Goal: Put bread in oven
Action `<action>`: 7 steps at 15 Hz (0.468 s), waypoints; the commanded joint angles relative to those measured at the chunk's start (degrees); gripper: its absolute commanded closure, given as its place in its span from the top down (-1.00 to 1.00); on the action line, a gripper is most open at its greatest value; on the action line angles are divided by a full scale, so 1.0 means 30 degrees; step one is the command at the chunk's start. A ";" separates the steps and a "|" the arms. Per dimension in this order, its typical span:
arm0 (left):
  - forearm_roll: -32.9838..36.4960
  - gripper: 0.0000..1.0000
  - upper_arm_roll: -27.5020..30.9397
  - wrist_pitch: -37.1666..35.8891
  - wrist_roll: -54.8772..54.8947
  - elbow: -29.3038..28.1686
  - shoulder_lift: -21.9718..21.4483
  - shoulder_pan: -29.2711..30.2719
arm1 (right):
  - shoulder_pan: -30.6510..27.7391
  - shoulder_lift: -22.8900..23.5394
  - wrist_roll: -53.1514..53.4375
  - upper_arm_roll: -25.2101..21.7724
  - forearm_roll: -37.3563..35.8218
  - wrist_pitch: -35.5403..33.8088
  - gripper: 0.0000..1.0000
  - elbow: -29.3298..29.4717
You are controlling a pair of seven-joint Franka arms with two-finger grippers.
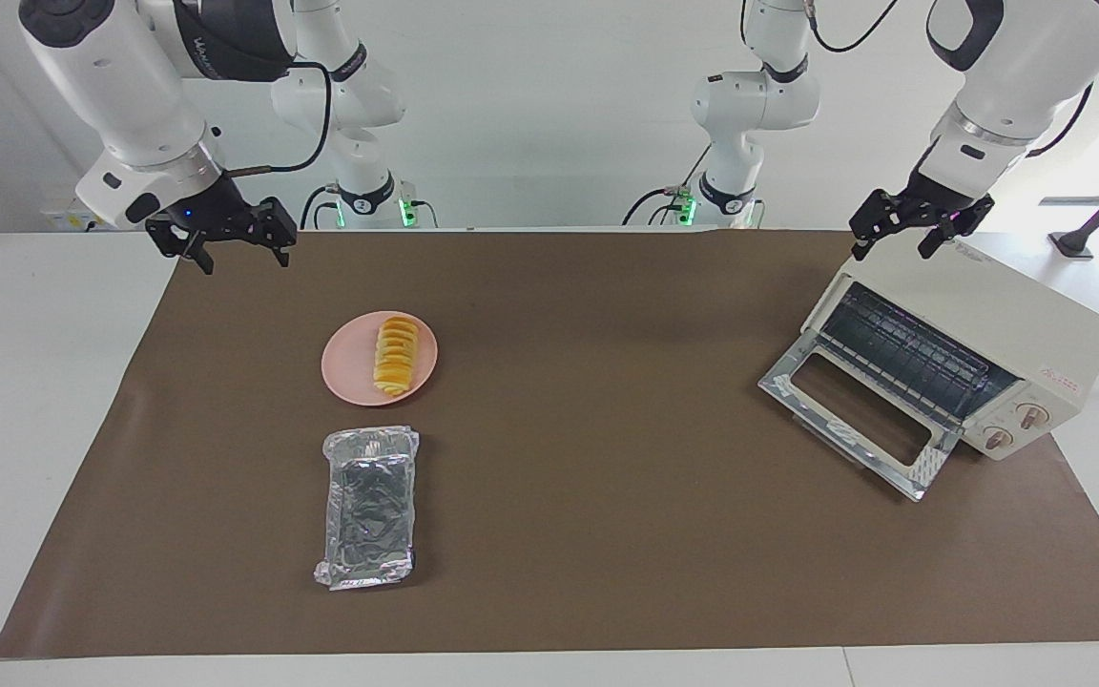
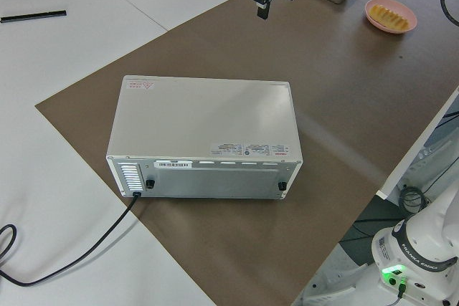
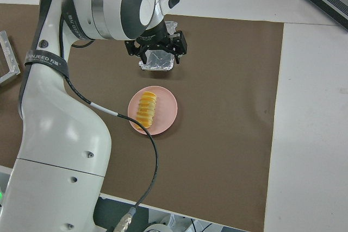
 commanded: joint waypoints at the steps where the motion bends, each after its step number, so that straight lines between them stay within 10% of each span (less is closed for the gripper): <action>1: -0.0058 1.00 0.0105 -0.0314 0.0053 -0.0005 -0.0223 -0.0050 | -0.0180 -0.0044 -0.0669 0.0132 -0.0027 0.0249 1.00 -0.0100; 7: -0.0029 1.00 0.0105 -0.0314 0.0053 -0.0005 -0.0223 -0.0050 | 0.0640 -0.1274 0.0645 0.0161 -0.0027 0.3645 1.00 -0.4166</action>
